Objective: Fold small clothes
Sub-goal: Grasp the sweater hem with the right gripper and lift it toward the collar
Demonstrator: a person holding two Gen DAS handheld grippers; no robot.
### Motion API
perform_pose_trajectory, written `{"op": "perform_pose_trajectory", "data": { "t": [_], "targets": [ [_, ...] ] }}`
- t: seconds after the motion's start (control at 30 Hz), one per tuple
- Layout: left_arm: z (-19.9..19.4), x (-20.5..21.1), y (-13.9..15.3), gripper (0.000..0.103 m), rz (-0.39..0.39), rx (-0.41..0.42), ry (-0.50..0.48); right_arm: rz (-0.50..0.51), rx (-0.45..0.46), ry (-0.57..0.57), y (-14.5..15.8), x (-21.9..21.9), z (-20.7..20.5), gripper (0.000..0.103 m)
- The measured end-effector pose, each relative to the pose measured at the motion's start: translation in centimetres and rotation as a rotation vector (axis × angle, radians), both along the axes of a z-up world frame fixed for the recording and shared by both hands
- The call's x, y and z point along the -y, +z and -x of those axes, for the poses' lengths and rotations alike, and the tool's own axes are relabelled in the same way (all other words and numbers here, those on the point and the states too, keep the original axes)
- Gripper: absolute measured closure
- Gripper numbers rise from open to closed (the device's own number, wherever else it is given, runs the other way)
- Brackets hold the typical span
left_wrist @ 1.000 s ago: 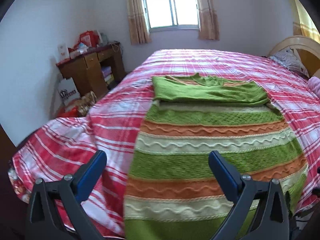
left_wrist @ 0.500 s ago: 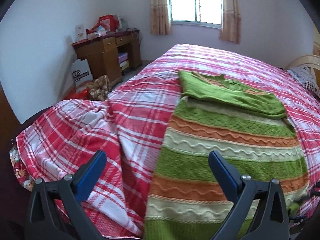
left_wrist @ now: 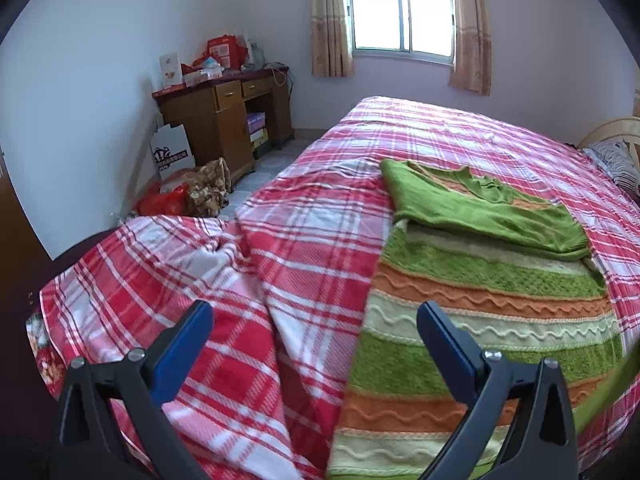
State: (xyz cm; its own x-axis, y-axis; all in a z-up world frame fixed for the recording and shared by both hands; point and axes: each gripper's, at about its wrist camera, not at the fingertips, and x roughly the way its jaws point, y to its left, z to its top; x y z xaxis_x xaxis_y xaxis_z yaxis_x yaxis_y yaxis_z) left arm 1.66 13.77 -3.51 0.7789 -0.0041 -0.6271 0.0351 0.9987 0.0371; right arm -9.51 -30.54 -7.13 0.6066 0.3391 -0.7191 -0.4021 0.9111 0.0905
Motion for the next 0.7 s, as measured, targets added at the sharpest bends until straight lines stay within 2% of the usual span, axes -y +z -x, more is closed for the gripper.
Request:
{"op": "perform_pose_trajectory", "data": {
  "t": [0.13,0.2,0.47,0.53,0.6,0.63,0.7],
  "targets": [
    [-0.2,-1.1,0.1,0.0,0.014,-0.02,-0.047,-0.059,-0.048,-0.19,-3.5,2.5,-3.2,0.092],
    [-0.1,-1.3,-0.1,0.0,0.02,-0.028,-0.104,-0.079,-0.075,-0.223,-4.9,2.2,-4.4,0.092],
    [1.2,2.4,-1.8,0.0,-0.014,-0.067,-0.432,-0.141,-0.088,-0.261,-6.1,2.7,-4.1,0.092],
    [0.9,3.5,-2.4,0.0,-0.046,-0.079,-0.457,-0.144,-0.087,-0.261,-6.1,2.8,-4.0,0.092],
    [0.0,4.6,-3.2,0.009,-0.034,-0.113,-0.482,-0.143,-0.09,-0.261,-6.2,2.7,-4.2,0.092],
    [-0.6,5.0,-3.8,0.017,-0.013,-0.145,-0.495,-0.143,-0.091,-0.26,-6.2,2.7,-4.3,0.092],
    [-1.4,5.5,-4.7,0.027,-0.018,-0.184,-0.488,-0.141,-0.092,-0.259,-6.2,2.7,-4.3,0.092]
  ]
}}
